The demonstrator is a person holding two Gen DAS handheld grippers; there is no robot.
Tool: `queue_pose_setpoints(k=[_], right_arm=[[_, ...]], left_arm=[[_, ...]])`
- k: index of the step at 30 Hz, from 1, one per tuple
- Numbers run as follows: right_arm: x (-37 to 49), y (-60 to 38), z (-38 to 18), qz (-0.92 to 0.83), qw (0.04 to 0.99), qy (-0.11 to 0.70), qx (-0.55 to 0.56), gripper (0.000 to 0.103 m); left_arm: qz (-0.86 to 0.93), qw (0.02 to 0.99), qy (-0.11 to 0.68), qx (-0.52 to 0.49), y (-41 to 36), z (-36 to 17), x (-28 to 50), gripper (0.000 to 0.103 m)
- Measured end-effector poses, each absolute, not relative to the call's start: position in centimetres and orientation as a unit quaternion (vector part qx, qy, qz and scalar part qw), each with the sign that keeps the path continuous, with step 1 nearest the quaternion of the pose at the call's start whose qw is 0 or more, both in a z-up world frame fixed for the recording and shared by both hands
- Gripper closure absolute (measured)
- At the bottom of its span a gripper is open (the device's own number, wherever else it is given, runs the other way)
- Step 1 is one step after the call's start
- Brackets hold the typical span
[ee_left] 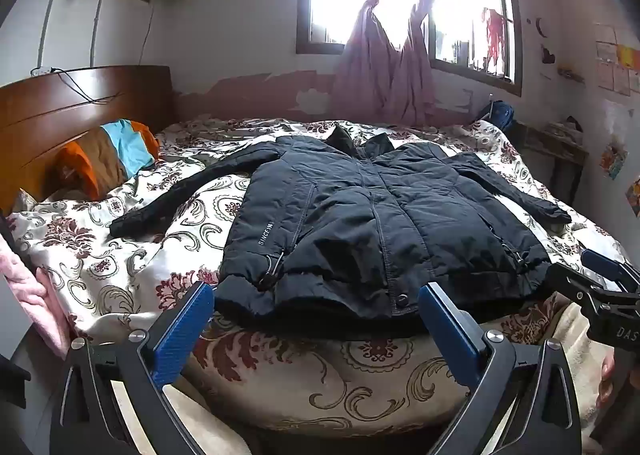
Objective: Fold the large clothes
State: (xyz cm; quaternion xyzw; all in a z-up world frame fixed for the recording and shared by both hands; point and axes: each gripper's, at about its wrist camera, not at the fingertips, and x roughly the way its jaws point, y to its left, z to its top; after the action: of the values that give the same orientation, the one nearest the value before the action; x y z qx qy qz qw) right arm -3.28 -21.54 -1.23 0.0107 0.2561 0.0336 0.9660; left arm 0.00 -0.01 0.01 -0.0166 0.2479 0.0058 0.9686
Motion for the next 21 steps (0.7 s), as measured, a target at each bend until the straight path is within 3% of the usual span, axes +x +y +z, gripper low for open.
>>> queue_pose_setpoints(k=[21], right_arm=[[-3.16,-21.69,-1.32,0.033,0.965,0.258,0.014,0.001]], left_arm=[[0.003,0.969,0.248,-0.015,-0.03,-0.12,0.24,0.0]])
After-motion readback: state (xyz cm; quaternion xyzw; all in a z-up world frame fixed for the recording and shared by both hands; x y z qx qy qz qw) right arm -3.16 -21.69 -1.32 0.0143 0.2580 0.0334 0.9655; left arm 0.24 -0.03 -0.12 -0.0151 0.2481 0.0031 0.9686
